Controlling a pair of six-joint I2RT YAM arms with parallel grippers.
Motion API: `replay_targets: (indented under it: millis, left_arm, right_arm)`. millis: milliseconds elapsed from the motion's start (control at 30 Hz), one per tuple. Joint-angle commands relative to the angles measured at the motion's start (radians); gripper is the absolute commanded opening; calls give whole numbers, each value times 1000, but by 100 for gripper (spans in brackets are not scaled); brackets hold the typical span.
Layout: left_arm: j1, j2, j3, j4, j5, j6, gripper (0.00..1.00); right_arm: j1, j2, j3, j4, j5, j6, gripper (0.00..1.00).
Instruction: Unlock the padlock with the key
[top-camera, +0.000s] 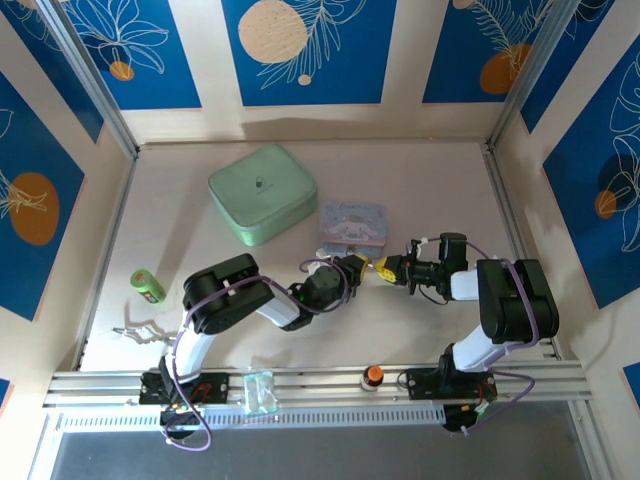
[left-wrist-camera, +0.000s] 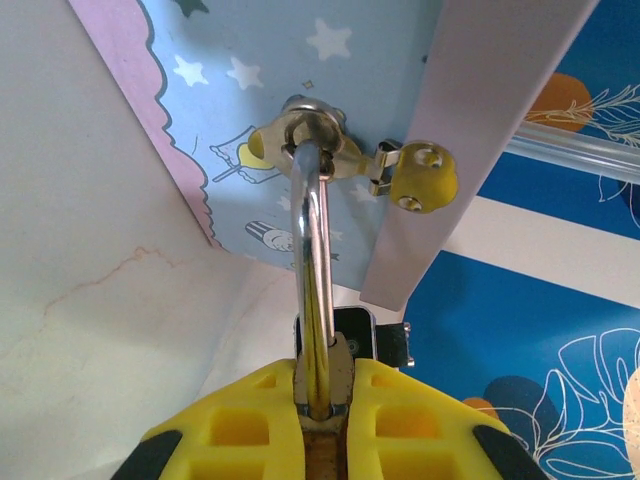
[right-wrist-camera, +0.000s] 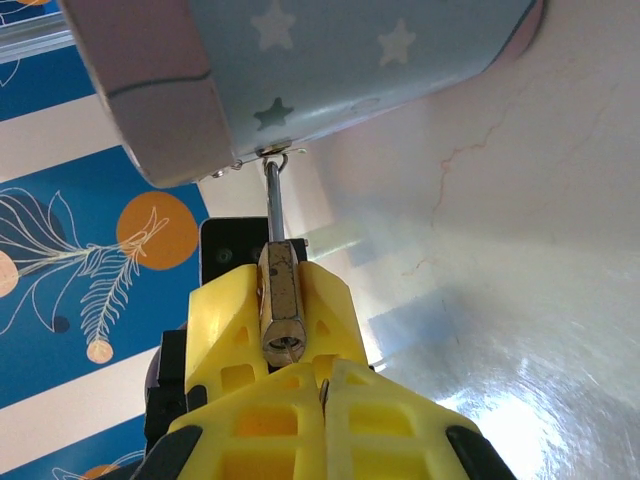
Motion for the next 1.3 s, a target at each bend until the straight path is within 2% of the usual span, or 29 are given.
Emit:
replay_targets:
  millis: [0, 100, 300, 500, 733, 900, 1267]
  left_arm:
    - [-113, -20, 25, 209, 243, 0, 0]
    - [-113, -9, 29, 214, 241, -16, 0]
    - [-113, -12, 43, 180, 235, -20, 0]
    - [-115, -10, 62, 202, 234, -21, 0]
    - [-113, -3, 62, 188, 240, -29, 0]
    - [-114, 11, 66, 175, 229, -46, 0]
    - [-103, -32, 41, -8, 169, -20, 0]
  right_arm:
    - [4, -19, 22, 25, 51, -17, 0]
    - [-4, -49, 16, 18, 68, -26, 0]
    - [82, -231, -7, -166, 303, -129, 0]
    - [96, -182, -39, -51, 261, -51, 0]
    - [162, -190, -63, 9, 286, 28, 0]
    - [225, -289, -95, -56, 358, 66, 0]
    - [259, -589, -174, -327, 495, 74, 0]
